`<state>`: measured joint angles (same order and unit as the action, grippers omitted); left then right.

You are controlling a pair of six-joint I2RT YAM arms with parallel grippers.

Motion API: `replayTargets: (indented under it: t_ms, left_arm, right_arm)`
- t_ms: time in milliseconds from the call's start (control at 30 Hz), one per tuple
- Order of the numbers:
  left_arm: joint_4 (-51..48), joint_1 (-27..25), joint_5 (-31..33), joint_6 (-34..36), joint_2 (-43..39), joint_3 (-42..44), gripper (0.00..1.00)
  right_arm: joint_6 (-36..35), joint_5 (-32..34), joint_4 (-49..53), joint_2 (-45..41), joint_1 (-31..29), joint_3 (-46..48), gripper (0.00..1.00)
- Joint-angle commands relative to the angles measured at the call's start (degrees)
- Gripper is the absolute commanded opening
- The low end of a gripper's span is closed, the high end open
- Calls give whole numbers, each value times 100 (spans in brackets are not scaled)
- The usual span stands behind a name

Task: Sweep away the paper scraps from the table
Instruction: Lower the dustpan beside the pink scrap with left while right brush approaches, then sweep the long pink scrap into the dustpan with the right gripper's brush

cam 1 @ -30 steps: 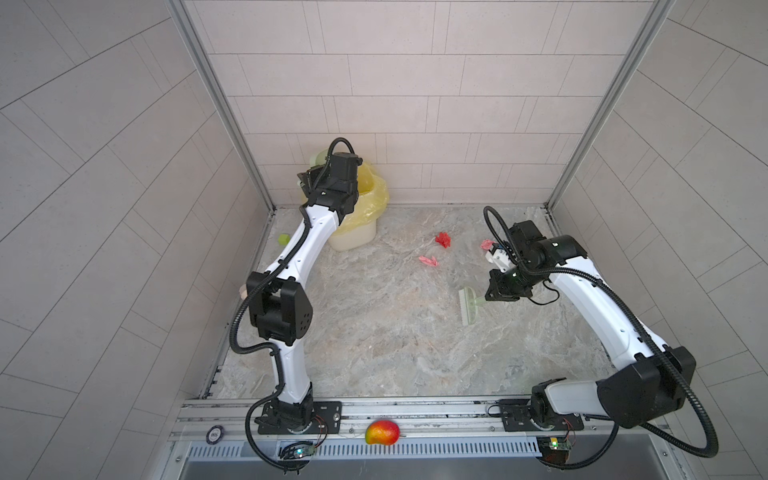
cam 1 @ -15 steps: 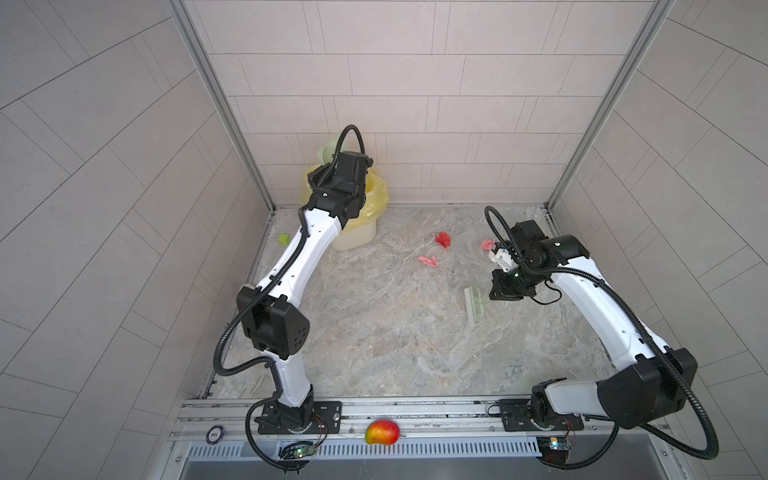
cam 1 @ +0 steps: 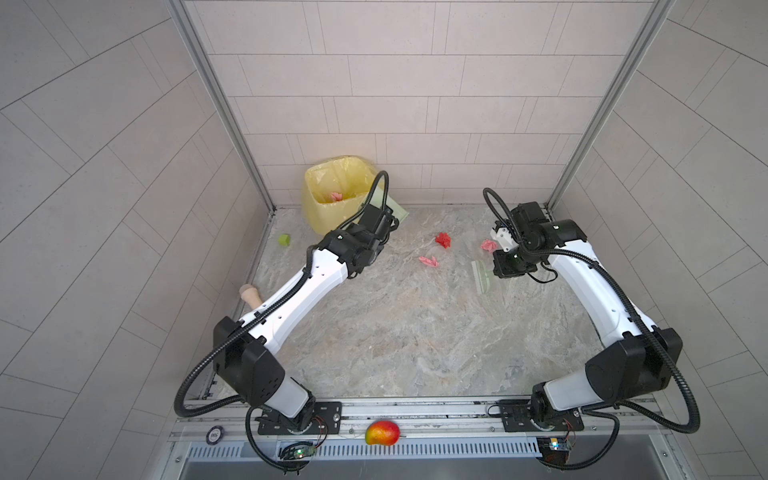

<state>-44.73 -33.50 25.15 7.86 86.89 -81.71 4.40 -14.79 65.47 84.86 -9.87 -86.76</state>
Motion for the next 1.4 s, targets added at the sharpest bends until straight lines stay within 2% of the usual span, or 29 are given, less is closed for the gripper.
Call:
replayTargets:
  t_ms: [0, 133, 333, 767, 1367]
  left_arm:
    - [-145, -30, -1036, -1133, -486, 577, 0]
    - [-128, -39, -1616, -1495, -604, 1238, 0]
    - [-49, -38, -2124, -1716, -733, 1859, 0]
    - [330, -39, -2779, -2012, -693, 2675, 0]
    - [250, -36, -3000, -2033, -527, 2756, 0]
  right_arm:
    - [-524, 402, -313, 154, -318, -357, 0]
    - [-973, 804, -364, 670, -798, -876, 0]
    - [-1575, 1550, -281, 1574, -1337, -1704, 0]
    - [-2688, 2716, -189, 3047, -1891, -3054, 0]
    - [-2989, 2484, 142, 4315, -2095, -4063, 0]
